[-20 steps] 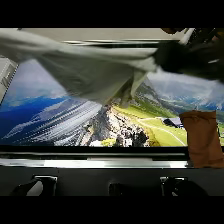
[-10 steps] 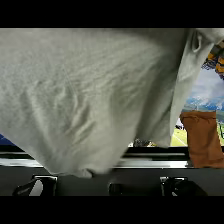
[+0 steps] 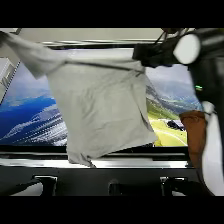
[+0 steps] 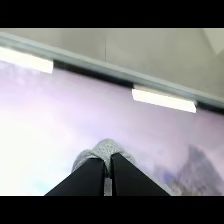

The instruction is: Fold the clothes and pants, and hang the long-sleeved shirts on hangers.

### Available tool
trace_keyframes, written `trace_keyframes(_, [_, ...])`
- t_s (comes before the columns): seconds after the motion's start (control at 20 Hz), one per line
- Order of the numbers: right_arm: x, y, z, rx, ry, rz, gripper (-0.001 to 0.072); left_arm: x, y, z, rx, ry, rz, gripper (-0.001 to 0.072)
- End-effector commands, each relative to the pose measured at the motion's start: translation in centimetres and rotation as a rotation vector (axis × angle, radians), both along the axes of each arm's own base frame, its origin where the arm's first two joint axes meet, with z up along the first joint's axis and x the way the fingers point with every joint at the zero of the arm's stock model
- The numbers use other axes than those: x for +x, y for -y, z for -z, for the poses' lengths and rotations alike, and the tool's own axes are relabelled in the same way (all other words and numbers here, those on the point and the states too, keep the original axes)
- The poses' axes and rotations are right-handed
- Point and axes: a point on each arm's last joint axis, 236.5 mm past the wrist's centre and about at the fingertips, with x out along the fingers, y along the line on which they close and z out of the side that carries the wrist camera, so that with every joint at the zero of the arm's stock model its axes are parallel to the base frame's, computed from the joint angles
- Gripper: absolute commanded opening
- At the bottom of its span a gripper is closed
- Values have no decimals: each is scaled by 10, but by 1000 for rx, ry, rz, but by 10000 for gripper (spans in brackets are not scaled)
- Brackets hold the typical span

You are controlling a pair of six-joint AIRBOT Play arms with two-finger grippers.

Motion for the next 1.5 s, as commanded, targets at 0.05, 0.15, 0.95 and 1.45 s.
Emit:
trace_keyframes(0.05, [81, -35, 130, 410, -267, 33, 29, 77, 53, 218, -62, -395, 142, 22])
trace_keyframes(0.15, [95, -24, 180, 460, -362, 77, 29, 82, 70, 277, -83, -498, 172, 23])
trace_keyframes(0.95, [-30, 136, 186, 189, -644, -307, 292, -64, -3, 254, -262, -826, 188, 390])
trace_keyframes(1.45, [-160, 195, 283, 313, -931, -107, 326, -199, 26, 324, -422, -956, 52, 389])
